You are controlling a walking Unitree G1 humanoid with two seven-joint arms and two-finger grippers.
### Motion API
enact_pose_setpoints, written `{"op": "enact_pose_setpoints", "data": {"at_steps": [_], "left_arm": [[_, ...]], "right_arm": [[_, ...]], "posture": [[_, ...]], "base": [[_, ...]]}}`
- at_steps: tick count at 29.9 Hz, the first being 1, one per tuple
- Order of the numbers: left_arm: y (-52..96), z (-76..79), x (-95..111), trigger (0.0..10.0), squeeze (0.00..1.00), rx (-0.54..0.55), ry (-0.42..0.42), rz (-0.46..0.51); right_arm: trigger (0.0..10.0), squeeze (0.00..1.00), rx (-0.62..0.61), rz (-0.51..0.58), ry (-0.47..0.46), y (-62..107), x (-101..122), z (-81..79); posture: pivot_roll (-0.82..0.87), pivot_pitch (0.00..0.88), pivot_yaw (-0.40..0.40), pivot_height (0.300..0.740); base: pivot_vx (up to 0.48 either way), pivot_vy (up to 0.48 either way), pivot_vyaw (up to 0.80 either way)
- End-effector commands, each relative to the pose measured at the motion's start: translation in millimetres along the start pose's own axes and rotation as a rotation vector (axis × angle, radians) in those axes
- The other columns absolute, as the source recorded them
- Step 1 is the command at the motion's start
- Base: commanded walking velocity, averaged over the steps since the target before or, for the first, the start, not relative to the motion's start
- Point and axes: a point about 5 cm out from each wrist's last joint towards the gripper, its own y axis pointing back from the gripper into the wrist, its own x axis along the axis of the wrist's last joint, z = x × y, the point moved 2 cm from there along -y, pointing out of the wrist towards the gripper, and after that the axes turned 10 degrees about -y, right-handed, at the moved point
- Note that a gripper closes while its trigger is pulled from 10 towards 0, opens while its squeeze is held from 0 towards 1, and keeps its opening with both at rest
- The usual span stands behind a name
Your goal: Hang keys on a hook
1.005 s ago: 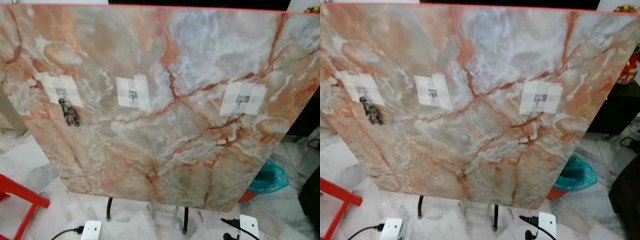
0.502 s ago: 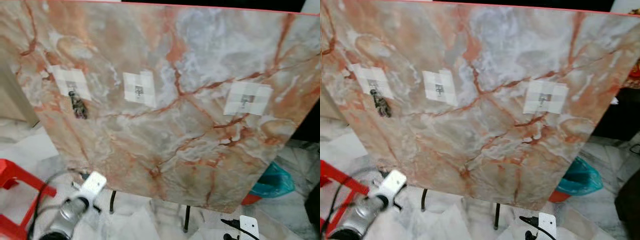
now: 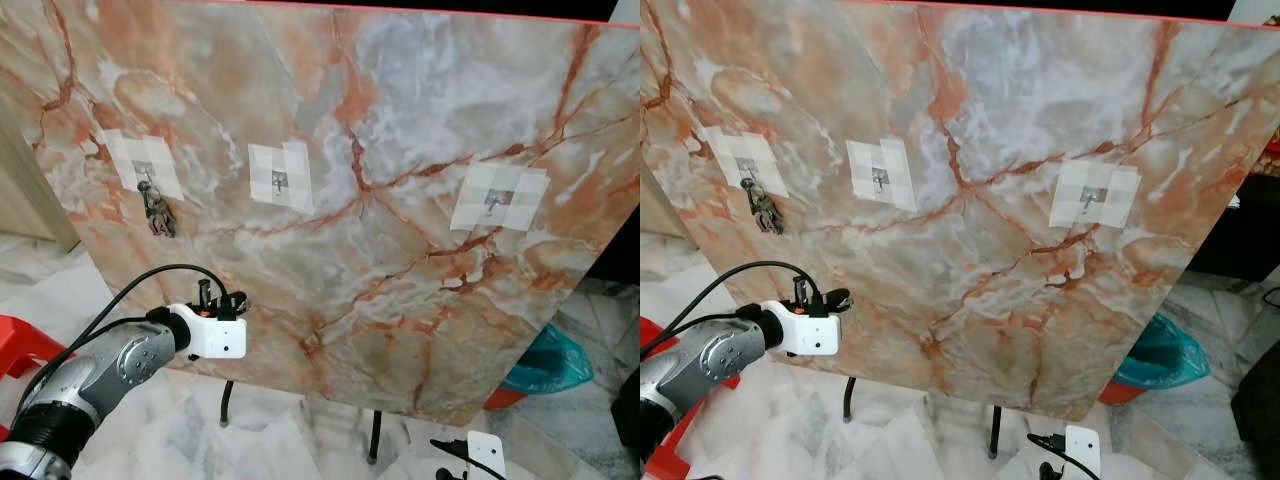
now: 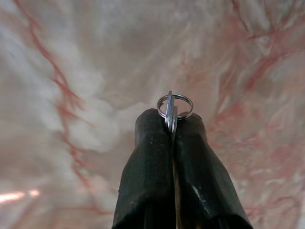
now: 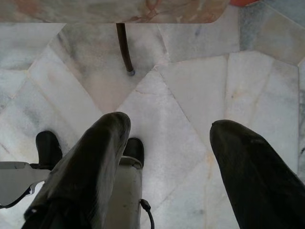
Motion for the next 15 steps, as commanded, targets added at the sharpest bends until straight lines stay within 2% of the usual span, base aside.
{"op": "enact_pose_setpoints", "data": {"at_steps": [1,4,5,6,11,15], "left_arm": [[0.1,-8.6,0,10.0,0.0,-0.012,-0.077,-0.01],[1.7,-13.9,-8,10.0,0.0,-0.058,-0.157,-0.077],[2.8,-21.5,-18,10.0,0.0,-0.029,-0.148,-0.158],[3.3,-24.6,-20,10.0,0.0,-0.012,-0.144,-0.182],[2.7,-26.0,-21,10.0,0.0,-0.011,-0.153,-0.196],[0.4,-25.6,-17,10.0,0.0,0.028,-0.088,-0.206]], "right_arm": [[10.0,0.0,-0.002,0.005,0.002,-0.1,2,0.6],[10.0,0.0,-0.002,0.007,0.002,-0.1,3,0.8],[10.0,0.0,-0.002,0.008,0.002,-0.1,3,0.8],[10.0,0.0,-0.002,0.009,0.002,-0.1,3,0.7],[10.0,0.0,-0.001,0.01,0.003,-0.1,4,1.0],[10.0,0.0,-0.003,0.013,0.004,-0.1,5,2.0]], "posture": [[0.02,0.0,-0.036,0.74],[0.02,0.0,-0.036,0.74],[0.02,0.0,-0.036,0.74],[0.02,0.0,-0.036,0.74],[0.02,0.0,-0.044,0.74],[0.01,0.0,-0.049,0.74]], "base": [[0.0,0.0,0.0],[0.0,0.0,0.0],[0.0,0.0,0.0],[0.0,0.0,0.0],[0.0,0.0,0.0],[0.0,0.0,0.0]]}}
